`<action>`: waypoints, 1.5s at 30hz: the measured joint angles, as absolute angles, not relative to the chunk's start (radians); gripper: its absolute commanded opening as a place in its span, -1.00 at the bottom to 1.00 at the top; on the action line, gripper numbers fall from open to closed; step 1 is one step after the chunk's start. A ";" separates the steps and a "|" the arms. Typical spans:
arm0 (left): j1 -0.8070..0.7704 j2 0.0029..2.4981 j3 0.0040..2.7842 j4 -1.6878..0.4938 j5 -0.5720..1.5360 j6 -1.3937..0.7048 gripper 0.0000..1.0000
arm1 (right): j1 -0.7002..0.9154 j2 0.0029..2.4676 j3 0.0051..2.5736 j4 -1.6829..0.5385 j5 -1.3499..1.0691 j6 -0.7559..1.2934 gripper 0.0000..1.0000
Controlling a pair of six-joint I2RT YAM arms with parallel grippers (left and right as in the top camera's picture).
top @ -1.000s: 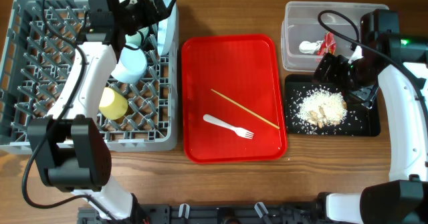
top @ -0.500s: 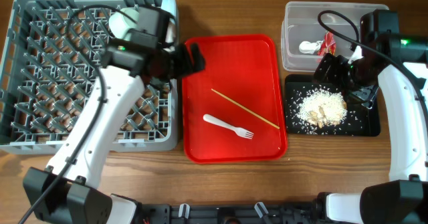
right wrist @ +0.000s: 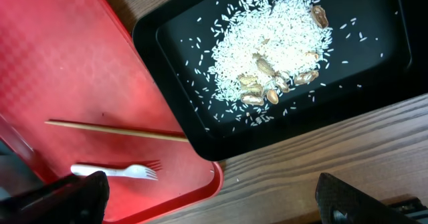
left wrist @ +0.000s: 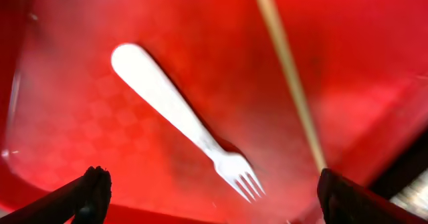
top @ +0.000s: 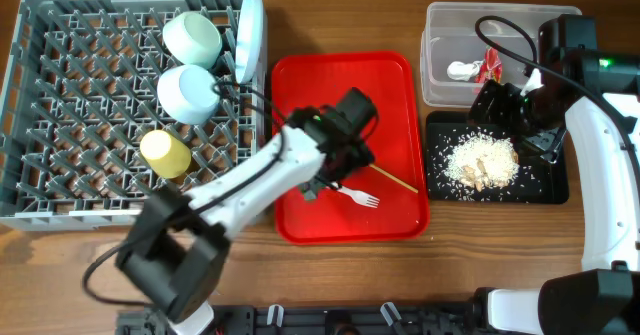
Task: Sort waste into correct bins and load items into the dishwasher rack
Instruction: 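Reach the left gripper to the white fork and grasp it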
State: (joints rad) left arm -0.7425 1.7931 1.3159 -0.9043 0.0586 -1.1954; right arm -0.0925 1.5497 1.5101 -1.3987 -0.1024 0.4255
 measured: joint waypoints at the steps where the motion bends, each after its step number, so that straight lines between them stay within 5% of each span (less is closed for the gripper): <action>1: -0.759 1.831 1.308 -0.894 0.049 -1.216 0.98 | -0.093 1.550 1.510 -1.399 -0.102 0.426 1.00; 6: -0.813 1.961 1.304 -0.844 0.035 -1.259 0.88 | -0.093 1.550 1.510 -1.399 -0.102 0.425 1.00; 10: -0.824 1.986 1.304 -0.845 0.027 -1.293 0.44 | -0.093 1.550 1.510 -1.399 -0.102 0.422 0.99; 15: -0.824 1.987 1.304 -0.848 0.025 -1.302 0.16 | -0.093 1.550 1.510 -1.398 -0.102 0.418 1.00; 16: -0.824 1.989 1.304 -0.849 0.023 -1.304 -0.12 | -0.093 1.550 1.510 -1.398 -0.102 0.418 1.00; 22: -0.824 1.991 1.304 -0.851 0.023 -1.308 -0.47 | -0.093 1.550 1.510 -1.398 -0.102 0.418 0.99; 31: -0.824 1.991 1.304 -0.847 0.023 -1.312 -0.60 | -0.093 1.550 1.510 -1.398 -0.102 0.414 0.99; 36: -0.824 1.991 1.304 -0.844 0.023 -1.312 -0.88 | -0.093 1.550 1.510 -1.398 -0.102 0.414 1.00; 45: -0.824 1.991 1.304 -0.842 0.023 -1.315 -0.91 | -0.093 1.550 1.510 -1.399 -0.102 0.403 0.99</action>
State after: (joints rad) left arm -0.8238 1.9915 1.3045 -0.8421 0.0235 -1.3148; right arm -0.0925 1.5497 1.5101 -1.3987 -0.1024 0.4026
